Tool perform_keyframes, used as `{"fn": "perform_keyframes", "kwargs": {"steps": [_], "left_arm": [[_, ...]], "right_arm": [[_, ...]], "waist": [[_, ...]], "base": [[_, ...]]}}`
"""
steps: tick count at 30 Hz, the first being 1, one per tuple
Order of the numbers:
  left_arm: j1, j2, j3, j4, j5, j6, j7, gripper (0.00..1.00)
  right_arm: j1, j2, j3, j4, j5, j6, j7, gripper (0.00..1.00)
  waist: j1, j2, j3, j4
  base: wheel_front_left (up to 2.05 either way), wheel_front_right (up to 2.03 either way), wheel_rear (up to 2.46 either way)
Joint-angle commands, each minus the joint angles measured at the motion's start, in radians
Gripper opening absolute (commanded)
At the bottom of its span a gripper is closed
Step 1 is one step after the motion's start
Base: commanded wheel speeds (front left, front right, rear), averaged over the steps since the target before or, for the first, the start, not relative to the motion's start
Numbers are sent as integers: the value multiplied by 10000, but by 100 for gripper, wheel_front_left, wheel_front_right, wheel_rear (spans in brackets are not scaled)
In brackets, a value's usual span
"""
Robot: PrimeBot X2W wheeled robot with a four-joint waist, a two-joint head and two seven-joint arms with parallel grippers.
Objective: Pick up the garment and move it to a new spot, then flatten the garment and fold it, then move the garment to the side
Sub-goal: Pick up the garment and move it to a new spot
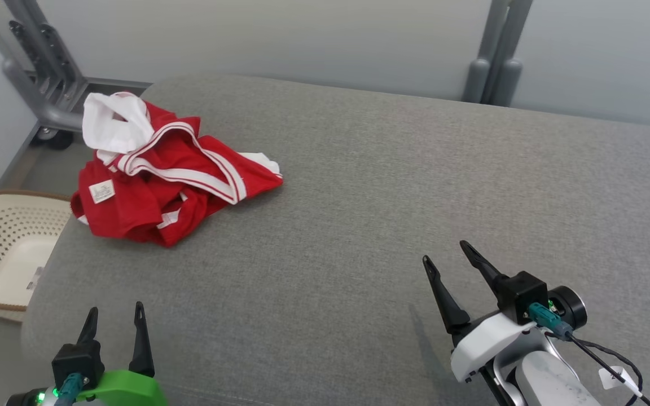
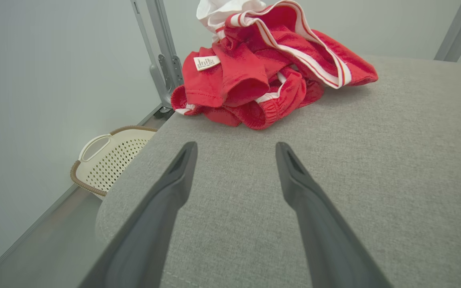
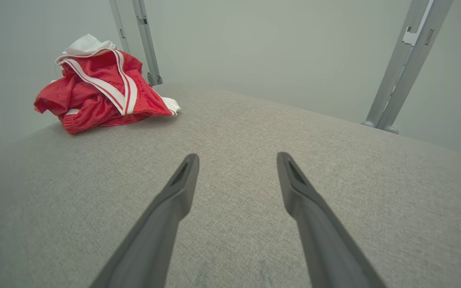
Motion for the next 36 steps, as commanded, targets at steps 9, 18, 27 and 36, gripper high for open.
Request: {"fn": "perform_keyframes", "kwargs": {"steps": [9, 18, 27, 36], "left_arm": [[-546, 431, 519, 808, -306, -767, -2, 100], [-2615, 1610, 304, 1381, -150, -1077, 1, 100], [-4670, 2362, -436, 2724, -406, -1177, 3, 100], [-5498, 2463, -302, 4163, -502, -633, 3, 100]], "right_arm": [[-198, -210, 544, 546, 519, -3, -31, 100], [-72, -742, 304, 591, 551, -3, -30, 100], [-319, -1016, 127, 444, 486, -3, -31, 100], [-412, -1218, -36, 355, 448, -3, -29, 100]], "waist": [[0, 0, 487, 653], [0, 0, 1202, -339], [0, 0, 1917, -1019], [0, 0, 2116, -1630]], "base": [[0, 0, 0], [0, 0, 0], [0, 0, 0], [0, 0, 0]]}}
